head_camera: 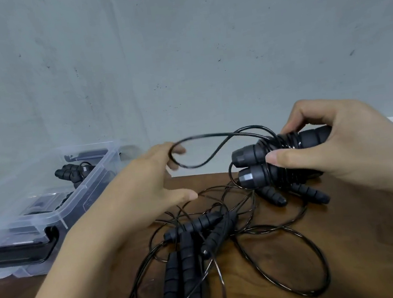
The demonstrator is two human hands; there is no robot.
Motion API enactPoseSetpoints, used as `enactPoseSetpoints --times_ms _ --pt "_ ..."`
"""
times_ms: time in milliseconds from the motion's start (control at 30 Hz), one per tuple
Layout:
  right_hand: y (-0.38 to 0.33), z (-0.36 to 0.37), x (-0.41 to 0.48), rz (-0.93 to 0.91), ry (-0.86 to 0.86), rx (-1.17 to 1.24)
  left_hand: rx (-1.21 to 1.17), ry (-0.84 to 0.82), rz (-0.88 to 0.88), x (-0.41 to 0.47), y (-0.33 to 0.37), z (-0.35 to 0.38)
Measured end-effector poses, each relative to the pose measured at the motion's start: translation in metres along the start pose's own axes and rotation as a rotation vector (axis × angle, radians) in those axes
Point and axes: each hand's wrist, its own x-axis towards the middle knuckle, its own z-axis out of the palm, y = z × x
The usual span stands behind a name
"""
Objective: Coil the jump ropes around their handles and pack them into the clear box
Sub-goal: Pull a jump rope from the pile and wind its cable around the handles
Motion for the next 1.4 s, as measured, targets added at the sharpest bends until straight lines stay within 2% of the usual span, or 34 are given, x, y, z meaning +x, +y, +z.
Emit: enactPoseSetpoints --times_ms 67,233,333,400,467,533,700,800,867,900,1000,1067,1100,1133,1233,1400 --pt "-0.001 0.003 -0.001 -0.010 -0.025 -0.049 -0.026 0.083 0.003 -0.002 0.004 -0.004" --pt "-0.007 0.016 -0.002 -0.003 -0.164 -0.069 -0.014 0.416 0.104 -0.011 0.023 -0.012" --pt "-0.006 0.022 -0.001 -0.017 -0.229 -0.075 0.044 0.469 0.274 -0.016 0.036 -0.012" --pt "-0.005 0.023 -0.001 -0.024 -0.284 -0.057 0.062 0.419 0.423 -0.015 0.038 -0.007" --pt "-0.007 0.022 -0.002 -0.033 -0.342 -0.025 0.048 0.316 0.499 -0.013 0.037 0.001" --pt "-0.009 0.021 -0.005 -0.065 -0.392 0.023 0.032 0.260 0.542 -0.010 0.034 0.009" --pt "-0.009 0.020 -0.009 -0.153 -0.397 0.292 -0.053 0.274 0.549 -0.003 0.024 0.019" --pt "-0.006 0.013 -0.006 -0.208 -0.502 0.485 -0.321 0.098 0.413 0.000 0.029 0.023" --pt "-0.002 0.010 -0.005 -0.237 -0.528 0.562 -0.454 0.004 0.178 0.006 0.032 0.029" --pt "0.001 0.011 -0.005 -0.250 -0.508 0.569 -0.449 -0.019 0.096 0.007 0.033 0.033" --pt "0.010 0.020 0.000 -0.269 -0.383 0.621 -0.393 0.056 0.073 -0.004 0.042 0.046" --pt "0.012 0.028 0.004 -0.260 -0.304 0.722 -0.483 0.101 0.030 -0.005 0.044 0.052" --pt "0.012 0.032 0.005 -0.262 -0.260 0.751 -0.586 0.055 0.011 -0.005 0.049 0.052" --pt "0.011 0.035 0.006 -0.266 -0.202 0.747 -0.629 0.031 0.068 -0.008 0.052 0.051" --pt "0.004 0.038 0.005 -0.266 0.000 0.583 -0.729 -0.025 0.142 -0.006 0.047 0.052" --pt "-0.007 0.047 -0.003 -0.256 0.126 0.373 -0.882 0.024 0.030 -0.001 0.039 0.053"
